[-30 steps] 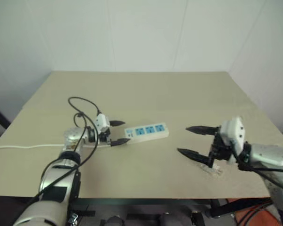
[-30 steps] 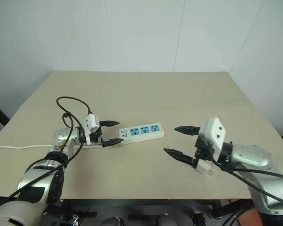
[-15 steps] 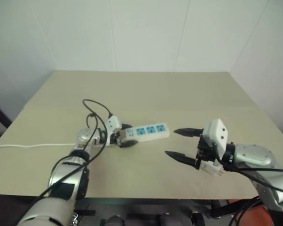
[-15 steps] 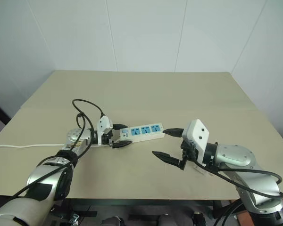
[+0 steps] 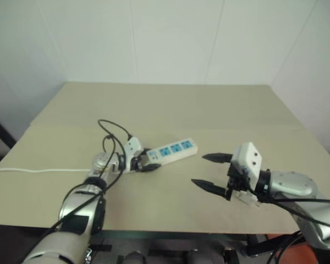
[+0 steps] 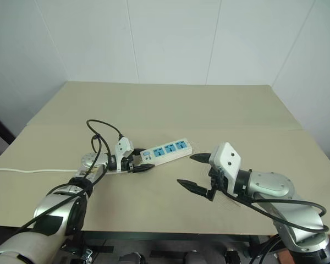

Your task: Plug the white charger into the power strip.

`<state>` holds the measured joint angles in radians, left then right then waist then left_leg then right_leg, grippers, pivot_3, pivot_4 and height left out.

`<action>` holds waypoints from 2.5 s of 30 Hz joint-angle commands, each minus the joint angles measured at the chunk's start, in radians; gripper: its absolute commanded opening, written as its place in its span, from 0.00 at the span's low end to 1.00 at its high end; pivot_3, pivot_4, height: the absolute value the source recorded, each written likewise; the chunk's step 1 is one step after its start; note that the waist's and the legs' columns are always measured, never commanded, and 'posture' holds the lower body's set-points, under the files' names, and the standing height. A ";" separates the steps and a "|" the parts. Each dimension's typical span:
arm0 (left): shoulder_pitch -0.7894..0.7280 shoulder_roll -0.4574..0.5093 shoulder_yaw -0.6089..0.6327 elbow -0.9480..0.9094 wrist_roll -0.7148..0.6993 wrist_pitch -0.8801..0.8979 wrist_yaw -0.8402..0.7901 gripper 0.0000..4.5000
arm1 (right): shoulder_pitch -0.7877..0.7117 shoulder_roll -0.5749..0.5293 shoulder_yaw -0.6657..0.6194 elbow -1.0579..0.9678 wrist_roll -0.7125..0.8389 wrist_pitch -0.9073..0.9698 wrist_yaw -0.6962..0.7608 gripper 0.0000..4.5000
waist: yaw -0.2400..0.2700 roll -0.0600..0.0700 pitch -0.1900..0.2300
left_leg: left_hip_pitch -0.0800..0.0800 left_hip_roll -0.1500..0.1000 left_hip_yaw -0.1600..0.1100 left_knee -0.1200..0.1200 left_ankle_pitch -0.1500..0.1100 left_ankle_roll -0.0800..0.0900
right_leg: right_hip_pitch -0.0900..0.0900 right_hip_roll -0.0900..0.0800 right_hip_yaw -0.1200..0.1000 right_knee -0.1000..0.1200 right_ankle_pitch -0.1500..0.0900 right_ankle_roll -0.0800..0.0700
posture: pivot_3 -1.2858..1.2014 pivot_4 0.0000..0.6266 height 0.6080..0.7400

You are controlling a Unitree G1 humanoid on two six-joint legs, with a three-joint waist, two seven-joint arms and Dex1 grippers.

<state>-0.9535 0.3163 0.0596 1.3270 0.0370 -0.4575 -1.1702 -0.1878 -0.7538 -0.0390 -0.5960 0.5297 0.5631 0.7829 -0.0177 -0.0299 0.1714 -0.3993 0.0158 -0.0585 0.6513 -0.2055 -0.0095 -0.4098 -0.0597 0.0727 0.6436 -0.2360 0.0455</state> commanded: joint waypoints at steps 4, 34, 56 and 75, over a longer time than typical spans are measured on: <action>0.042 0.005 -0.043 -0.051 0.024 0.009 -0.044 0.73 | -0.013 0.015 0.014 0.005 -0.025 -0.032 0.003 1.00 | -0.001 0.000 0.000 | 0.001 0.000 0.000 0.000 0.000 0.000 | 0.001 0.000 0.000 0.000 0.000 0.000 | 0.52 0.24 1.00; 0.117 -0.003 0.118 -0.147 -0.260 -0.086 -0.224 1.00 | 0.015 0.014 0.006 0.047 -0.064 -0.084 0.065 1.00 | 0.001 0.000 0.000 | 0.001 0.000 0.000 0.000 0.000 0.000 | 0.001 0.000 -0.001 -0.001 0.000 0.000 | 0.52 0.24 1.00; 0.061 -0.018 0.098 -0.035 -0.145 -0.078 -0.140 1.00 | 0.065 0.015 -0.005 0.028 -0.072 -0.087 0.057 1.00 | -0.001 -0.001 0.000 | 0.000 0.000 -0.001 0.000 0.000 0.000 | 0.001 0.000 -0.001 -0.002 0.000 0.000 | 0.52 0.24 1.00; 0.074 -0.036 0.093 -0.040 -0.115 -0.106 -0.090 0.72 | 0.069 0.022 0.018 0.028 -0.082 -0.088 0.052 1.00 | 0.000 -0.001 0.000 | 0.001 0.000 -0.001 0.000 0.000 0.000 | 0.002 0.000 -0.001 -0.002 0.000 0.000 | 0.52 0.24 1.00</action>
<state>-0.8652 0.2869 0.1545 1.2979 -0.0801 -0.5472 -1.2679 -0.1125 -0.7316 -0.0107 -0.5371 0.4439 0.4957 0.8342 -0.0174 -0.0305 0.1717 -0.3985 0.0160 -0.0591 0.6514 -0.2055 -0.0095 -0.4082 -0.0595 0.0719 0.6421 -0.2359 0.0458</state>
